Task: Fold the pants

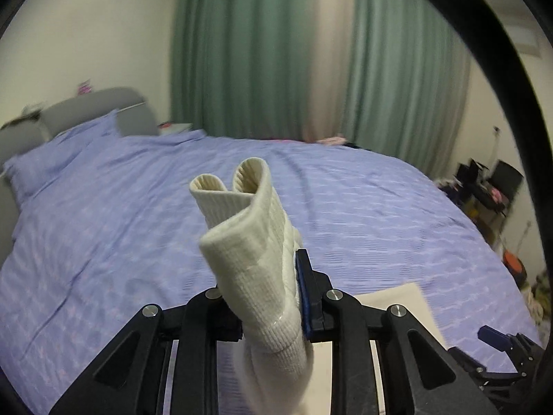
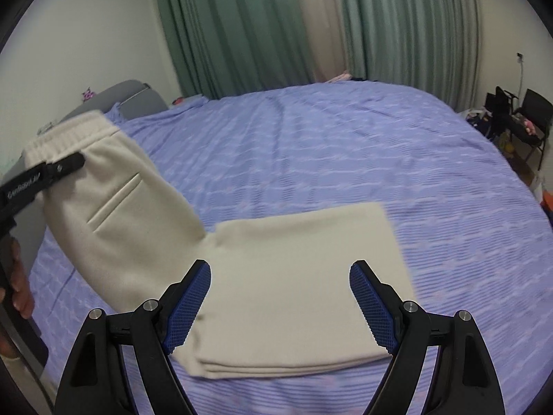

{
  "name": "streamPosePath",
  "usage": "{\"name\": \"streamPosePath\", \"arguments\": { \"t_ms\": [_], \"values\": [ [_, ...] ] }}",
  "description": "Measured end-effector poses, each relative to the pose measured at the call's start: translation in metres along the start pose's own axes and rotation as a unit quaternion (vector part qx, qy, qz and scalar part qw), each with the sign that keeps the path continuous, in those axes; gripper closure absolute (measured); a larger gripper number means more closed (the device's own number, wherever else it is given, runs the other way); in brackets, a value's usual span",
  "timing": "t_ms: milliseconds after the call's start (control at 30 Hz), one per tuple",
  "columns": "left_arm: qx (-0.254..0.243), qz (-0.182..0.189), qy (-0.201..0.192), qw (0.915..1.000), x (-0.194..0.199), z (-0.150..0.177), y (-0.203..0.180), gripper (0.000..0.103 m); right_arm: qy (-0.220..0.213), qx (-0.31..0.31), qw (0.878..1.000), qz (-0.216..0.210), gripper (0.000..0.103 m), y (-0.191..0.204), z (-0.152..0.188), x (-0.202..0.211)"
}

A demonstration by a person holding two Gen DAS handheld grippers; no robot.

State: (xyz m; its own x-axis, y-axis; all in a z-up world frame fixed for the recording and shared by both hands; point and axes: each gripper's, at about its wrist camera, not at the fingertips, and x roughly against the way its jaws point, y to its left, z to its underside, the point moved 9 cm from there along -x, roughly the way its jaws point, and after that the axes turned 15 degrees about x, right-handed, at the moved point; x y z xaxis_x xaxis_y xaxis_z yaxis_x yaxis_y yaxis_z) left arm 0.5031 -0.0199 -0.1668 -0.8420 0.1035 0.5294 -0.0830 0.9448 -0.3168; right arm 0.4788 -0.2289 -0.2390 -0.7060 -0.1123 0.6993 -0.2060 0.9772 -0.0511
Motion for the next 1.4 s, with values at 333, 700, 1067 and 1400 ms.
{"name": "streamPosePath", "arguments": {
  "t_ms": [333,700,1067,1400],
  "values": [
    [-0.058,0.036,0.086,0.9939,-0.059,0.094,-0.162,0.079,0.007,-0.003,1.0,0.028,0.019,-0.12,0.035,0.021],
    [-0.07,0.07,0.122,0.9876,-0.054,0.147,-0.227,0.028,0.042,-0.03,0.998,0.037,0.019,-0.193,0.083,0.01],
    [-0.082,-0.083,0.138,0.9835,-0.035,0.172,-0.068,0.028,0.005,0.028,0.997,-0.073,0.021,-0.139,0.042,-0.049],
    [0.027,-0.108,0.214,0.9705,-0.062,0.23,-0.002,0.03,0.062,0.01,0.994,-0.091,0.048,-0.115,0.043,-0.141]
  ]
}}
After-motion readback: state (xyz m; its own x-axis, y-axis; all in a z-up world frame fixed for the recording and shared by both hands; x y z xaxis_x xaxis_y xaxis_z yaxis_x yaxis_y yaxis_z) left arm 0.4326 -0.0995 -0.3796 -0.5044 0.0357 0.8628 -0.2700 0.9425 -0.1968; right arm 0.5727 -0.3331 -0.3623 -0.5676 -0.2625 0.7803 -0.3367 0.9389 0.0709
